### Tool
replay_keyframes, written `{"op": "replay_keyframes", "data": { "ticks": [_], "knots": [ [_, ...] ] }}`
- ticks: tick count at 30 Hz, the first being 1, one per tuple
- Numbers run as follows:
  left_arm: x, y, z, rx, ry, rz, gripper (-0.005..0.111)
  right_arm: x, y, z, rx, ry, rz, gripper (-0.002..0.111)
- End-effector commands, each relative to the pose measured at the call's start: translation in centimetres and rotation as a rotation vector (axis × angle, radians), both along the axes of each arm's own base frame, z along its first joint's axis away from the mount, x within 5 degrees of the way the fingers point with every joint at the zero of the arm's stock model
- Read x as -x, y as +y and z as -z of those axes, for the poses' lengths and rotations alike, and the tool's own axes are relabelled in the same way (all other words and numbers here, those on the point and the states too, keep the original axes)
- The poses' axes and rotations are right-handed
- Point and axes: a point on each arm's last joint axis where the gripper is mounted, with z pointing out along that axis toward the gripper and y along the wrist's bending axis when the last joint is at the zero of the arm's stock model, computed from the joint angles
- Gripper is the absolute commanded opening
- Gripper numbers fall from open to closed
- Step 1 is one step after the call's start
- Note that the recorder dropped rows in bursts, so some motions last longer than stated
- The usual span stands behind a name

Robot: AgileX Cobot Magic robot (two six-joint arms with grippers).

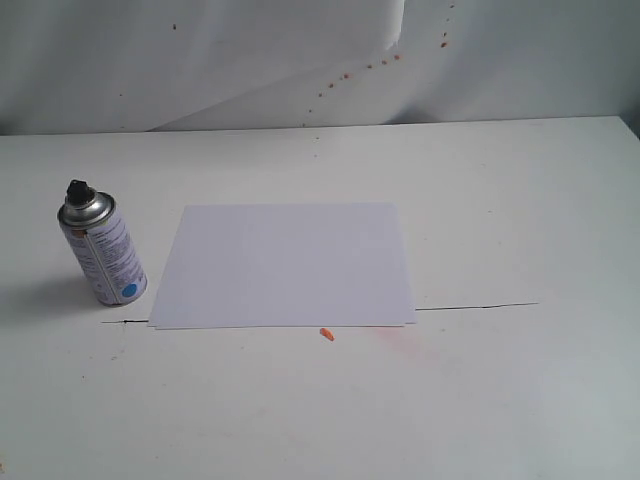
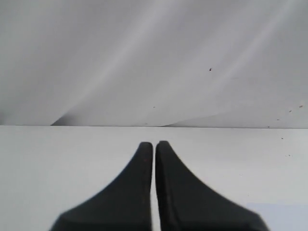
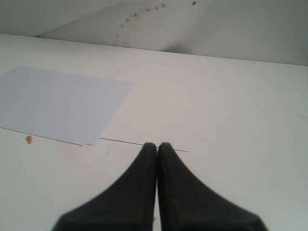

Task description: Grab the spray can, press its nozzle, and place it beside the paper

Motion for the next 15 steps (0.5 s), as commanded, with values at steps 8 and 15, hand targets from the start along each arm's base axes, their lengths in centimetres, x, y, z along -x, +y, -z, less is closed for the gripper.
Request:
{"op": "replay_keyframes", "data": {
  "ticks": [8,15],
  "knots": [
    [0.1,-3.8,-0.5,-0.173,-0.044,0.21,0.05,0.0,0.0,0.1,-0.003,-0.004,-0.005,0.0],
    [0.4,-3.8,-0.8,-0.159,-0.057,0.204,0.077,0.0,0.0,0.1,-0.003,-0.004,-0.005,0.0]
  ]
}}
